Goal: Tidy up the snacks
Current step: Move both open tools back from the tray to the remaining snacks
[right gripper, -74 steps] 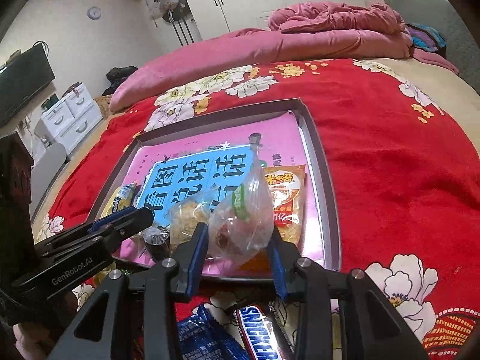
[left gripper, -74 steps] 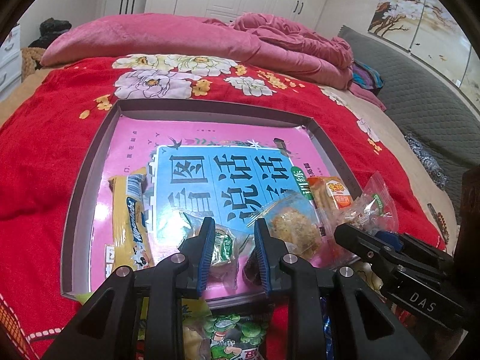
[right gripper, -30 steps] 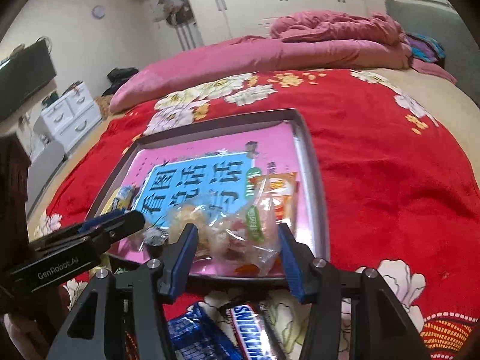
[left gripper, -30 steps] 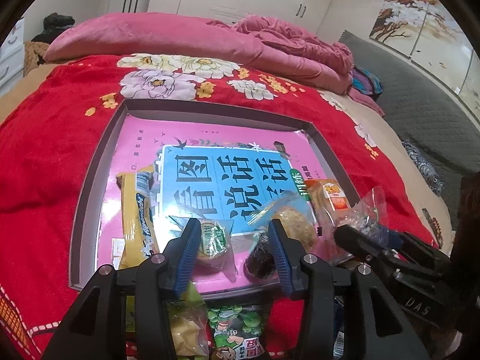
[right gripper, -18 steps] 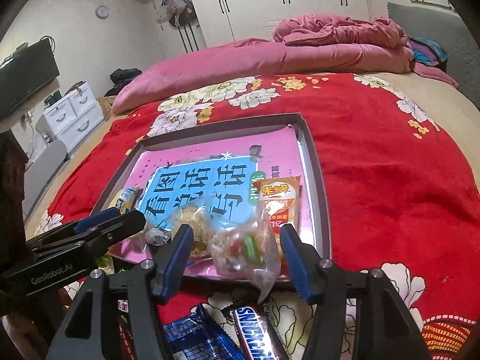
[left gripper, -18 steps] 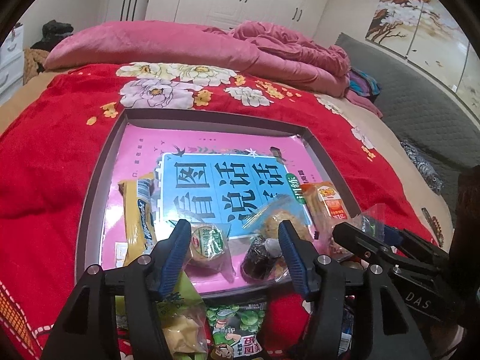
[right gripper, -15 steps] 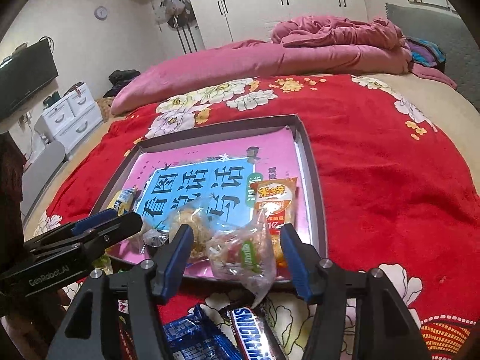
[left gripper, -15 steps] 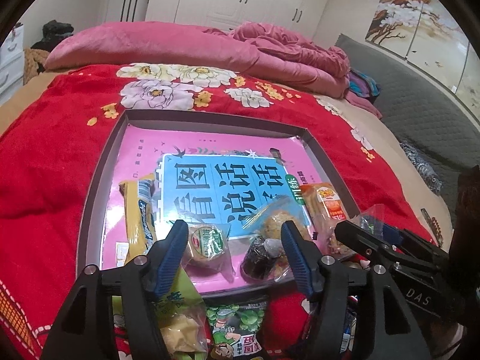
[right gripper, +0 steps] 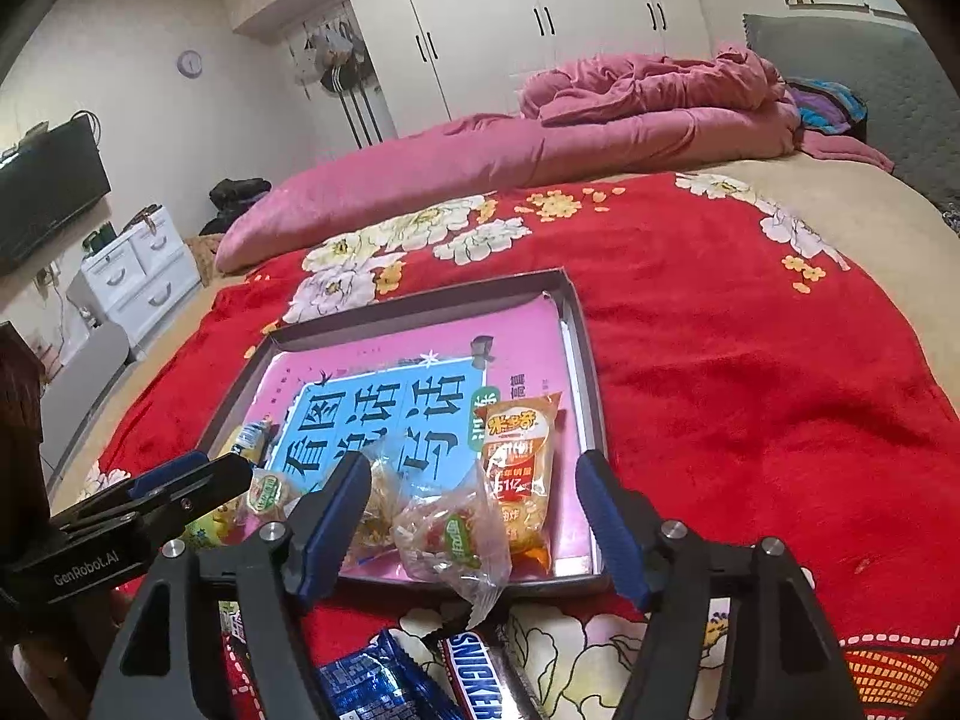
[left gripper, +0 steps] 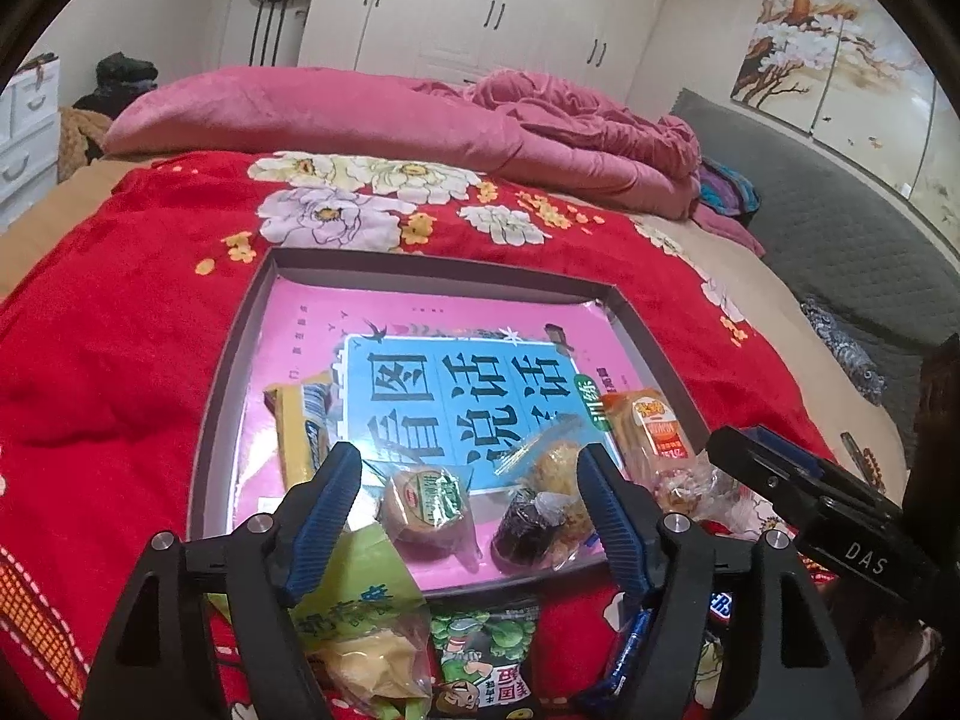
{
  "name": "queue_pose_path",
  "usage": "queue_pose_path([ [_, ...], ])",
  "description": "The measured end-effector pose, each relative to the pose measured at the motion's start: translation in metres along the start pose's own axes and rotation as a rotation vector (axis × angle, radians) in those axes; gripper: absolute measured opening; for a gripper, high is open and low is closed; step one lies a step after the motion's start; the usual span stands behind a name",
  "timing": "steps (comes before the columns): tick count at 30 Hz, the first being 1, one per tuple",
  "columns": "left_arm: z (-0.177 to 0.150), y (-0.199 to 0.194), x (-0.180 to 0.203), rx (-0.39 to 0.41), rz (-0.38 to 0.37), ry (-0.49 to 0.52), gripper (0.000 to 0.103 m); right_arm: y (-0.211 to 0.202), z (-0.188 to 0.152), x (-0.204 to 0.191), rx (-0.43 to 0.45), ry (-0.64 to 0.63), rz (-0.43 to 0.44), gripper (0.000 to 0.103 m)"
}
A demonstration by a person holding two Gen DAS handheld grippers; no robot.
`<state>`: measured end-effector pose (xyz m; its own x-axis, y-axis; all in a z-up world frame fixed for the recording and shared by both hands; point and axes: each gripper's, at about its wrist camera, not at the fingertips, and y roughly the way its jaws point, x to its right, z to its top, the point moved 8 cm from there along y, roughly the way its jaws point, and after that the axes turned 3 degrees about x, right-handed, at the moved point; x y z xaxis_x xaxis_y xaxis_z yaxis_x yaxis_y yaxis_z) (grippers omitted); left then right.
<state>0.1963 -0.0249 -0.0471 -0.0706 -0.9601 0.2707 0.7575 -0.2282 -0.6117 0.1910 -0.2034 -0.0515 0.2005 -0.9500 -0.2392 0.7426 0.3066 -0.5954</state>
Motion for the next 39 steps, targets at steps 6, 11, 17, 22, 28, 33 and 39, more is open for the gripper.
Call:
queue_pose_path([
  [6,0.001,-0.01,-0.011,0.009,0.013,-0.03,0.076,-0.008,0.006,-0.004,0.035,-0.016,0.009,0.071],
  [11,0.004,-0.017,-0.02,0.02,0.02,-0.058,0.077,-0.013,0.007,-0.003,0.049,-0.015,0.009,0.073],
  [17,0.002,-0.026,-0.032,0.023,0.039,-0.08,0.077,-0.018,0.008,0.002,0.057,0.0,0.007,0.074],
  [22,0.0,-0.031,-0.037,0.023,0.048,-0.09,0.077,-0.023,0.007,0.002,0.058,-0.007,0.006,0.074],
  [28,-0.002,-0.039,-0.04,0.026,0.058,-0.092,0.077,-0.031,0.005,0.002,0.063,-0.011,0.002,0.075],
  [33,-0.005,-0.043,-0.044,0.017,0.061,-0.108,0.077,-0.036,0.004,0.001,0.063,-0.016,0.005,0.075],
  [39,-0.011,-0.046,-0.05,0.0,0.059,-0.141,0.077,-0.042,0.0,0.001,0.054,-0.02,0.001,0.075],
])
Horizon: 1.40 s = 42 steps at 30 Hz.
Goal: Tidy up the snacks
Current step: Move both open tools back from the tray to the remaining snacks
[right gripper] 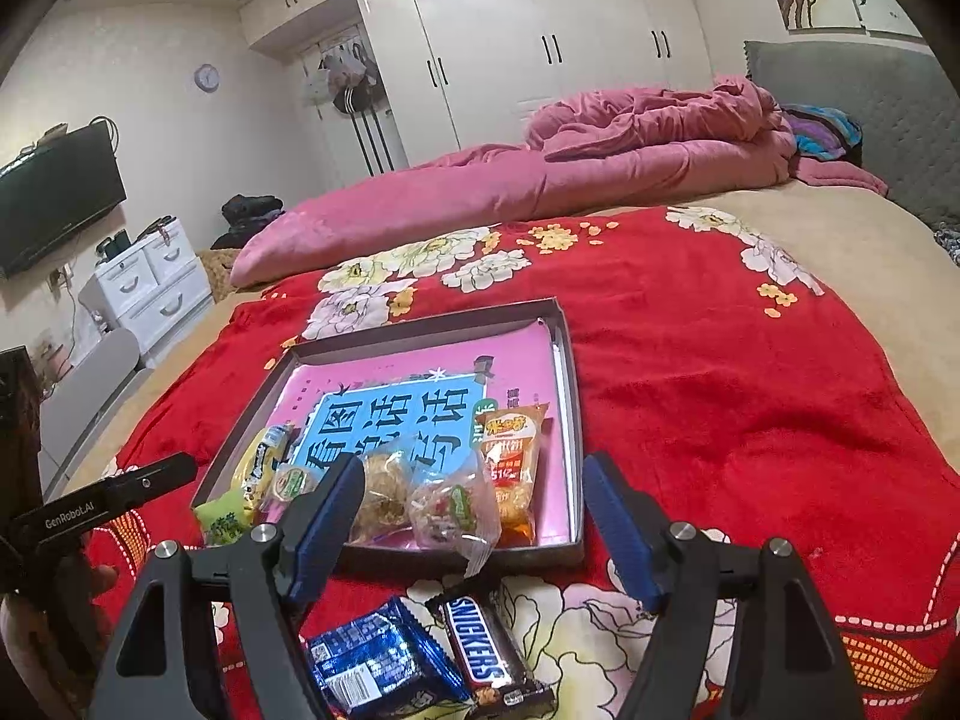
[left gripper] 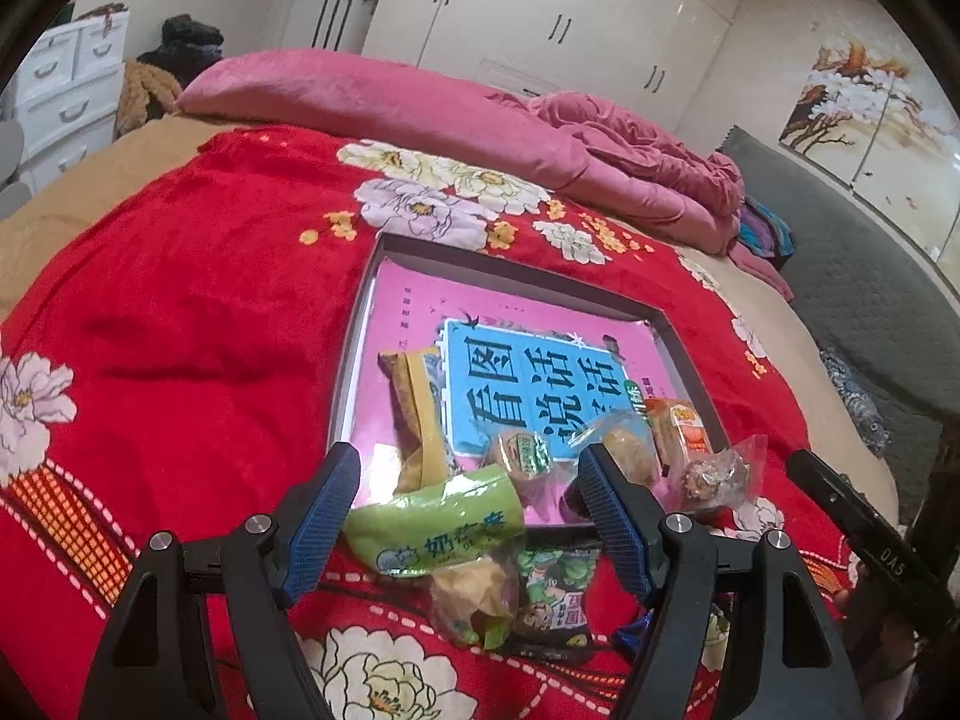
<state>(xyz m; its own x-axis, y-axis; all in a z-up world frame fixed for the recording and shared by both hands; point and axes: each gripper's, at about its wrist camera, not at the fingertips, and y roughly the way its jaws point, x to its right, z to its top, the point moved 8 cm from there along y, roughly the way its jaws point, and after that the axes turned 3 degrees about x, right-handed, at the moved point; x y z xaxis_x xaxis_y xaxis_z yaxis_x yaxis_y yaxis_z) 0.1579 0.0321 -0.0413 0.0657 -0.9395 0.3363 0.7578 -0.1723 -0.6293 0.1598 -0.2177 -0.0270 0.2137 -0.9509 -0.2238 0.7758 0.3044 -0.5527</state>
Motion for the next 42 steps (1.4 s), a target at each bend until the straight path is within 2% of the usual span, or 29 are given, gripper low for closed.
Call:
queue_pose_path([
  [5,-0.005,-0.003,-0.002,-0.01,0.001,-0.013,0.077,-0.003,-0.005,0.003,-0.008,0.005,-0.017,0.075],
  [20,-0.022,-0.01,0.006,-0.056,0.012,0.042,0.077,-0.009,-0.022,0.007,-0.065,0.005,-0.035,0.075],
  [42,-0.06,-0.013,0.051,-0.13,-0.012,0.213,0.077,-0.015,-0.041,0.01,-0.127,-0.01,-0.056,0.075],
])
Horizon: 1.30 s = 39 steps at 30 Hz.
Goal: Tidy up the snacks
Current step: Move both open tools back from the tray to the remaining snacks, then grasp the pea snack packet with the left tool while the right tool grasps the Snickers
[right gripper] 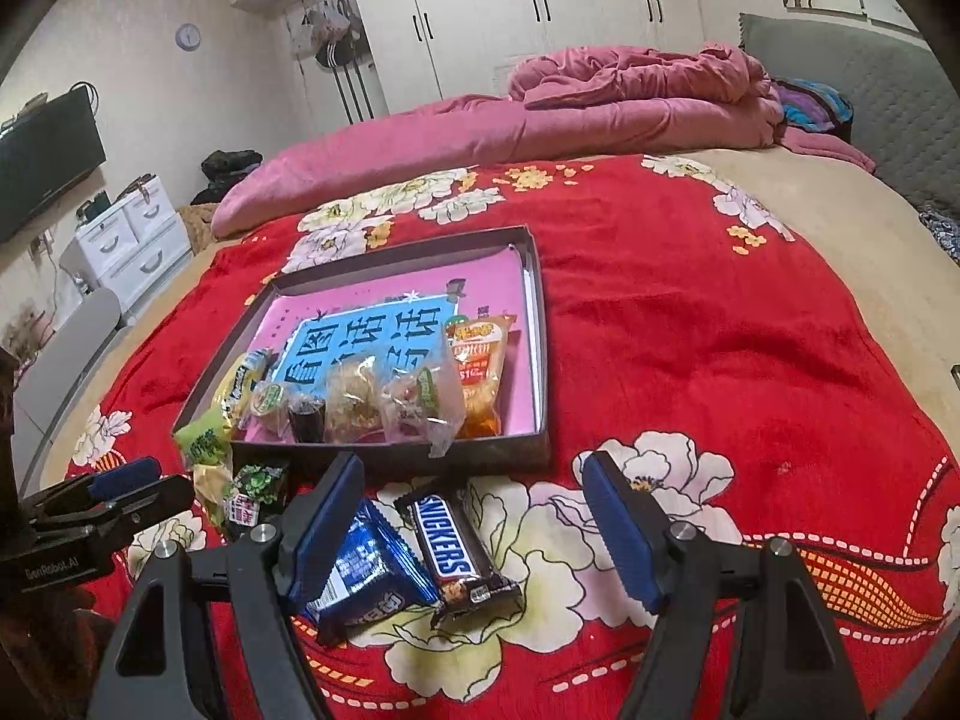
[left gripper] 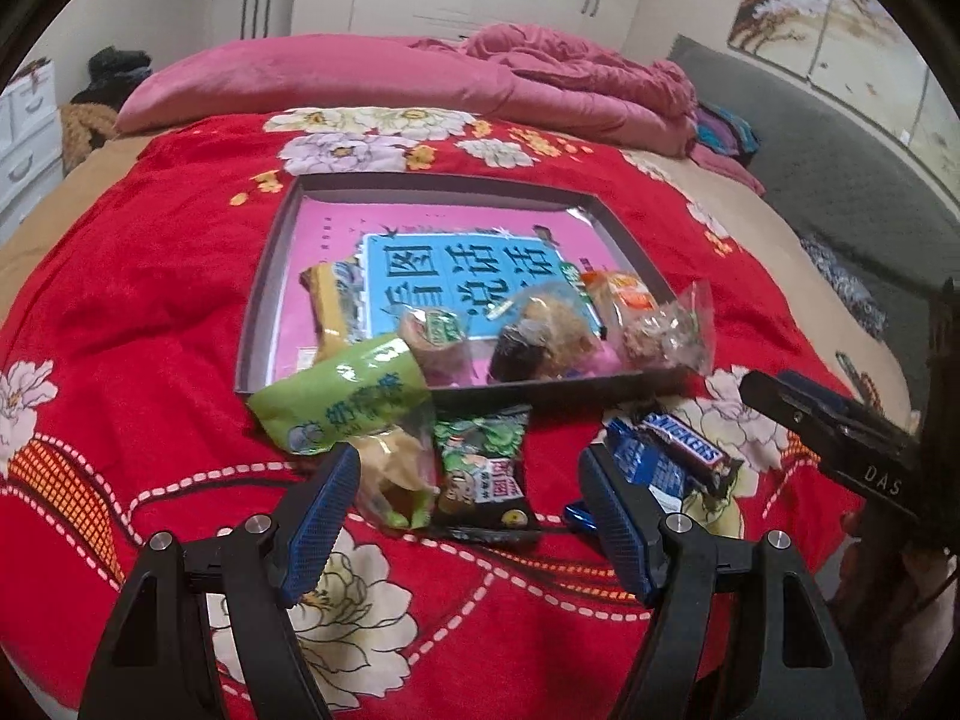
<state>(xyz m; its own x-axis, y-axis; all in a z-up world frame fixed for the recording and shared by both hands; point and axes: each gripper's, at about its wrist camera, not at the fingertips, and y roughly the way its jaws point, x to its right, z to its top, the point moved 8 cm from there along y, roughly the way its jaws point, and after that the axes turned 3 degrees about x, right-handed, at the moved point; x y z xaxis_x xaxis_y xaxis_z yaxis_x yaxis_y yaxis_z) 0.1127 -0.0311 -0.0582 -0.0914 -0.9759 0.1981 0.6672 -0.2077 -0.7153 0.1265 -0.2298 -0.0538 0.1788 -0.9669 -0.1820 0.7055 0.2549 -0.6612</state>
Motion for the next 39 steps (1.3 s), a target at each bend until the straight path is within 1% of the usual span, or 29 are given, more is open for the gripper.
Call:
queue_pose_path([
  [3,-0.005,0.006,0.007,-0.026,-0.007,0.018,0.076,0.002,-0.003,0.002,-0.017,0.005,-0.005,0.075],
  [8,-0.008,0.014,0.01,-0.058,-0.052,-0.012,0.076,0.006,-0.006,0.005,-0.034,0.01,-0.014,0.075],
  [10,-0.009,0.017,0.01,-0.071,-0.069,-0.027,0.066,0.007,-0.006,0.005,-0.039,0.008,-0.015,0.075],
  [15,-0.015,0.027,0.01,-0.111,-0.071,-0.035,0.053,0.012,-0.011,0.006,-0.07,0.011,-0.02,0.075],
  [20,-0.018,0.036,0.013,-0.136,-0.065,-0.025,0.052,0.024,-0.022,0.009,-0.141,0.017,-0.018,0.075],
  [29,-0.018,0.044,0.009,-0.156,-0.08,-0.048,0.052,0.04,-0.041,-0.003,-0.233,-0.041,-0.006,0.075],
  [33,-0.018,0.048,0.008,-0.169,-0.095,-0.051,0.052,0.043,-0.043,-0.005,-0.238,-0.041,0.007,0.068],
  [35,-0.018,0.051,0.009,-0.176,-0.103,-0.056,0.052,0.047,-0.045,-0.001,-0.252,-0.039,-0.014,0.061],
  [38,-0.018,0.053,0.009,-0.18,-0.109,-0.06,0.052,0.052,-0.047,-0.002,-0.261,-0.053,-0.022,0.058],
  [39,-0.019,0.053,0.009,-0.183,-0.111,-0.061,0.052,0.053,-0.046,-0.004,-0.256,-0.07,-0.024,0.055],
])
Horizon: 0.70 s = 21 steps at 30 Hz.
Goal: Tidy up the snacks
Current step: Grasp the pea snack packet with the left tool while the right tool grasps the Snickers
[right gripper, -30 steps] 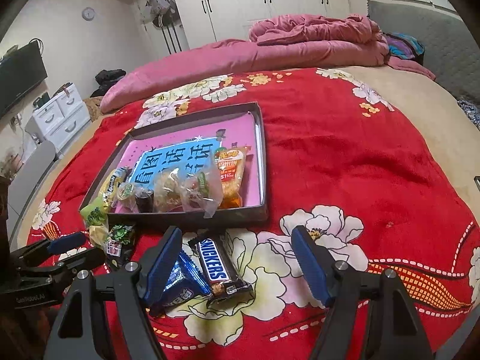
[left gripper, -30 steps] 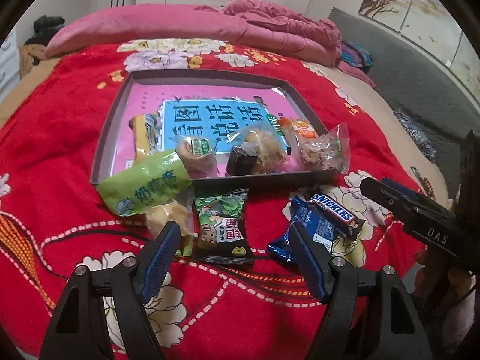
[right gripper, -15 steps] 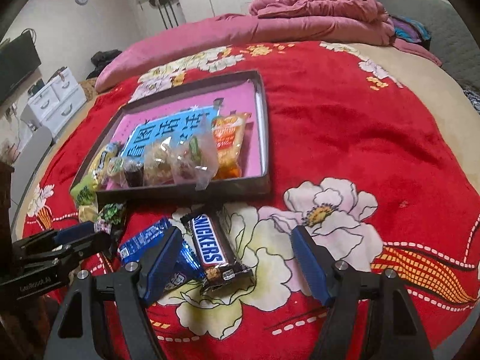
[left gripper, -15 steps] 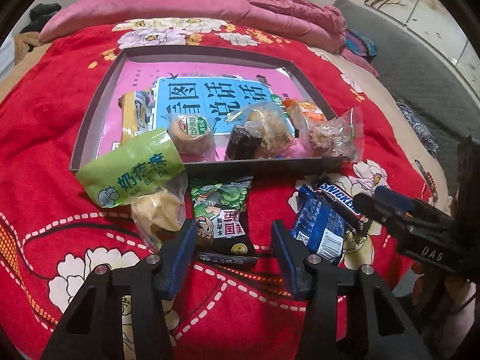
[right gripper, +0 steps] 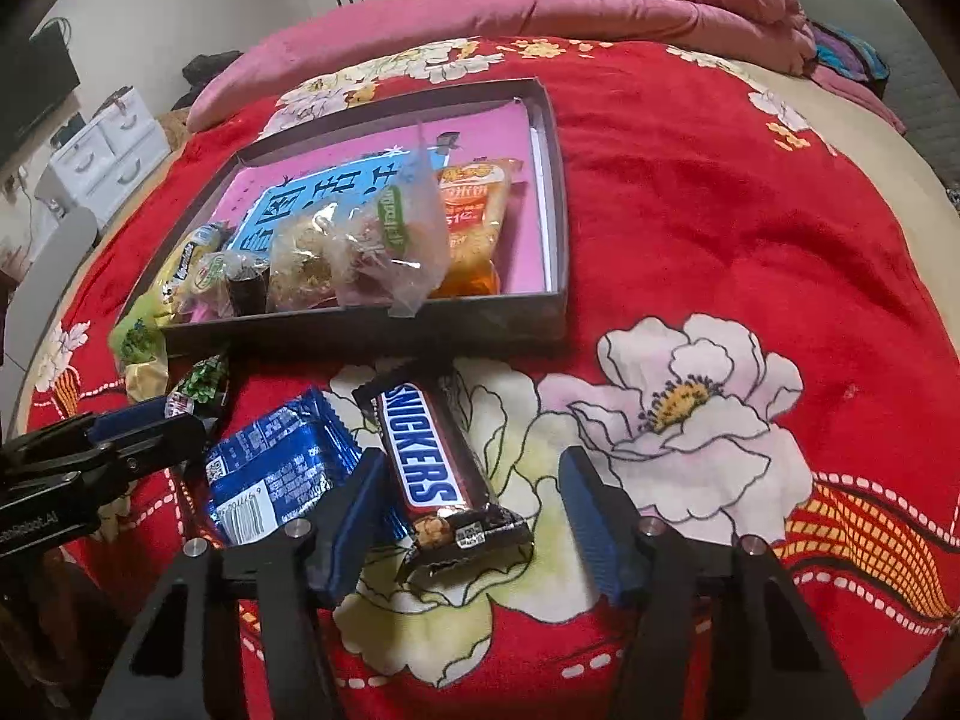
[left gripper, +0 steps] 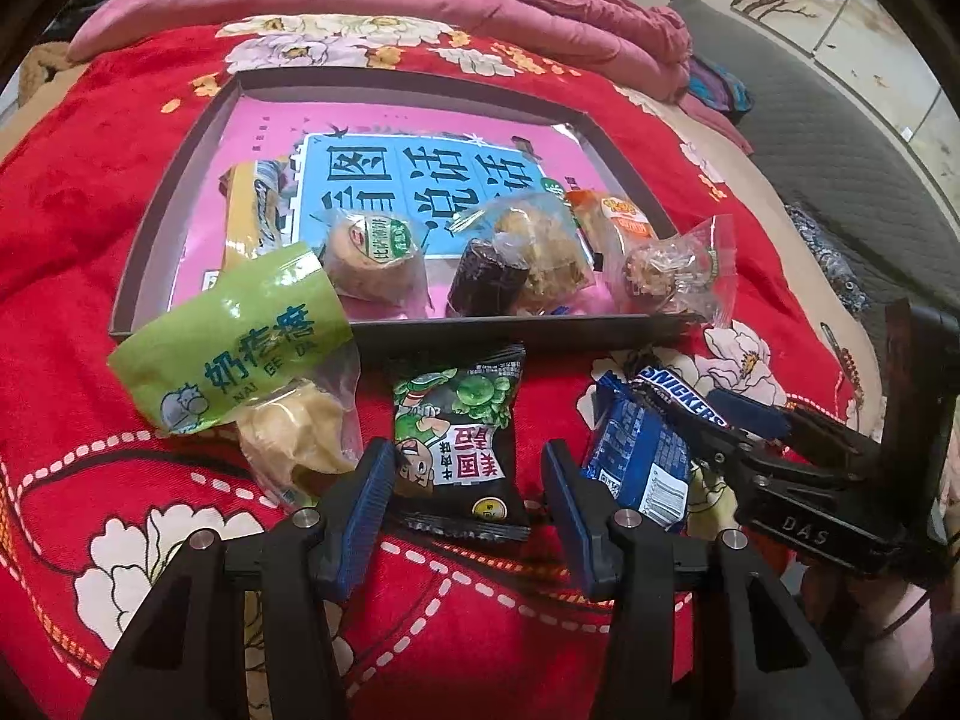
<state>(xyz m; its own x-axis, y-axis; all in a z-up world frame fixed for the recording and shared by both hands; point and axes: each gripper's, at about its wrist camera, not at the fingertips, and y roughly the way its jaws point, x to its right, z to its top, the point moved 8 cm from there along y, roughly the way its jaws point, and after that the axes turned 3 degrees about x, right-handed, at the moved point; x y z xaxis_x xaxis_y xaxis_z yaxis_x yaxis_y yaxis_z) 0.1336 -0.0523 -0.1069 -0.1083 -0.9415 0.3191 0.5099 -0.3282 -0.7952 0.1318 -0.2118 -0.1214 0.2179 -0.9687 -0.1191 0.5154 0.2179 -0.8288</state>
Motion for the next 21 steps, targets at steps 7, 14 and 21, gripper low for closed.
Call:
queue_pose_path([
  [7,0.0,0.008,-0.002,-0.021,-0.003,-0.026,0.051,0.012,0.002,-0.018,-0.003,-0.118,-0.01,0.033],
  [14,0.001,0.017,-0.002,-0.037,0.017,-0.022,0.051,0.009,0.004,-0.017,0.001,-0.094,0.046,0.029],
  [21,0.0,0.02,0.0,-0.034,0.065,0.022,0.044,-0.014,0.006,-0.026,0.055,-0.084,0.123,0.029],
])
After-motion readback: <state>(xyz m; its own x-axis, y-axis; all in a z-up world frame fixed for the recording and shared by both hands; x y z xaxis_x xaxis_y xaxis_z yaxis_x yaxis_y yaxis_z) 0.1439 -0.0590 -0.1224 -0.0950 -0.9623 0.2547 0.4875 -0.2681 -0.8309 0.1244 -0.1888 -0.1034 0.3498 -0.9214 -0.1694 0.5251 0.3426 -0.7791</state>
